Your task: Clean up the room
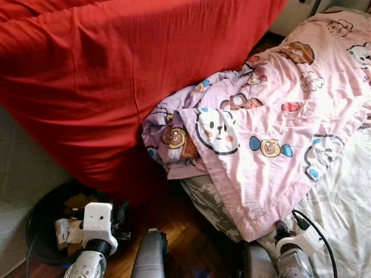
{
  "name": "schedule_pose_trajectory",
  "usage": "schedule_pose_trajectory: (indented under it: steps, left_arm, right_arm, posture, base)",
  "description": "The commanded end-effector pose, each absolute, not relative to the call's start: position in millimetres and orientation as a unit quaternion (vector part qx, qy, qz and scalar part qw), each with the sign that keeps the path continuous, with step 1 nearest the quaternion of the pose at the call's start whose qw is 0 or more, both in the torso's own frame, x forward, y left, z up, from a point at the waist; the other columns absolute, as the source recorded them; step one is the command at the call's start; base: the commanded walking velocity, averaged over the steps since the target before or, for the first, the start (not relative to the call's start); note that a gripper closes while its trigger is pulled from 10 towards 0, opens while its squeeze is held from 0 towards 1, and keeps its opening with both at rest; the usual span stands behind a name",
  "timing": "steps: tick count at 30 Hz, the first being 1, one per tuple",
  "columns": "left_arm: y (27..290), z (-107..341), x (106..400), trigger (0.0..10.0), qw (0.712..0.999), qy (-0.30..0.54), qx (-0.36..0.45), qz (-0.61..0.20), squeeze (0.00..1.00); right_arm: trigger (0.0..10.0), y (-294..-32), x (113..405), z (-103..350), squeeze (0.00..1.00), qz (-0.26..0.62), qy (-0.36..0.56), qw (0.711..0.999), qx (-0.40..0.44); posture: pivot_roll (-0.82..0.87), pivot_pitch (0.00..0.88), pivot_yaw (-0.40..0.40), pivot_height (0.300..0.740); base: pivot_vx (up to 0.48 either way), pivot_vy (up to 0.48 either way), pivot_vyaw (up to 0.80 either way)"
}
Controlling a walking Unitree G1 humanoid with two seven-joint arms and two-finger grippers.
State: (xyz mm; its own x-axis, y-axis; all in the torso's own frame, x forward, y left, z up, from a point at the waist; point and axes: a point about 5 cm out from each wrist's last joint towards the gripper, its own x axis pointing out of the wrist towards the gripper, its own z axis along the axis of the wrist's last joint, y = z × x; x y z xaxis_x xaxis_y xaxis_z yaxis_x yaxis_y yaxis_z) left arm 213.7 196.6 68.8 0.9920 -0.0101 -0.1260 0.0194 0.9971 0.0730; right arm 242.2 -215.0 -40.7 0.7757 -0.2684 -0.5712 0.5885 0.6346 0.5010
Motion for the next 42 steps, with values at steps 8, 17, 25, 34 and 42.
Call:
schedule_pose_trajectory:
  steps: [8, 17, 25, 34, 42]
  left_arm:
    - [200, 71, 211, 10.0, 0.997, 0.066, 0.039, -0.006, 0.0]
    - [198, 73, 212, 10.0, 0.997, 0.062, 0.043, -0.01, 0.0]
    - [198, 74, 213, 10.0, 0.997, 0.059, 0.044, -0.009, 0.0]
    - [198, 75, 214, 10.0, 0.997, 0.058, 0.043, -0.009, 0.0]
    - [198, 74, 214, 10.0, 0.997, 0.059, 0.043, -0.01, 0.0]
  right_arm:
    - [10.0, -191, 240, -47, 0.0, -0.188, 0.243, 0.865, 0.396]
    - [10.0, -182, 242, -46, 0.0, -0.157, 0.23, 0.866, 0.415]
    - [10.0, -179, 244, -42, 0.0, -0.137, 0.206, 0.872, 0.422]
    - [10.0, -193, 244, -39, 0.0, -0.179, 0.18, 0.883, 0.396]
    - [10.0, -197, 251, -30, 0.0, -0.18, 0.145, 0.889, 0.396]
  posture:
    - [0.2, 0.262, 0.07, 0.621]
    - [0.2, 0.262, 0.072, 0.621]
    - [0.2, 0.263, 0.07, 0.621]
    - [0.2, 0.263, 0.068, 0.621]
    - [0.19, 0.26, 0.067, 0.621]
  base:
    - [0.0, 0.0, 0.0]
    - [0.0, 0.0, 0.0]
    - [0.0, 0.0, 0.0]
    - [0.0, 0.0, 0.0]
    - [0.0, 0.0, 0.0]
